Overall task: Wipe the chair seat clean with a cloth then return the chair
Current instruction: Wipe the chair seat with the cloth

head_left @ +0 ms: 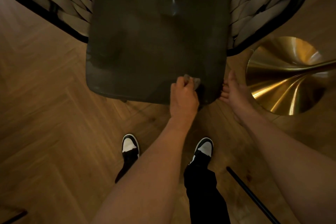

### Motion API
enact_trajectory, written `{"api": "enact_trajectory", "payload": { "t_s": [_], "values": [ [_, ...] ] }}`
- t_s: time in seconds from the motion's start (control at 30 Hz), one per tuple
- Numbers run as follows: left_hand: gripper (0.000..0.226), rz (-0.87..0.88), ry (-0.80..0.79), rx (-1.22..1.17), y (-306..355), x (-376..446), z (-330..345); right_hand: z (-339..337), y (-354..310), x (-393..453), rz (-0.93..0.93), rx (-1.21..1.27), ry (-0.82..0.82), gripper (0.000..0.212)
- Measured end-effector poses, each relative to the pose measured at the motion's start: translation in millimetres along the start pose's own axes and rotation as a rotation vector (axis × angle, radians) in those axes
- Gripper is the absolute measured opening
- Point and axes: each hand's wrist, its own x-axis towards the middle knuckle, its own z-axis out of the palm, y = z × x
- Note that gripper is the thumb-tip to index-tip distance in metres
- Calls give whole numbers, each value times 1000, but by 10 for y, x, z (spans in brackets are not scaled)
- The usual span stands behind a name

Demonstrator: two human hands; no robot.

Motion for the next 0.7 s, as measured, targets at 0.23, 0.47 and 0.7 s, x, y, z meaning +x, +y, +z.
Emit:
{"api": "enact_trajectory", "payload": {
  "t_s": [0.23, 0.47, 0.7],
  "values": [
    [46, 284, -132, 200, 387, -63, 279, -19, 29, 29, 0, -107, 24, 91],
    [51, 393, -112, 318, 146, -239, 222, -120, 94, 103, -6, -114, 8, 104],
    [48, 478, -186, 438, 0, -8, -28, -52, -39, 142, -99, -264, 11, 45]
  ]
}}
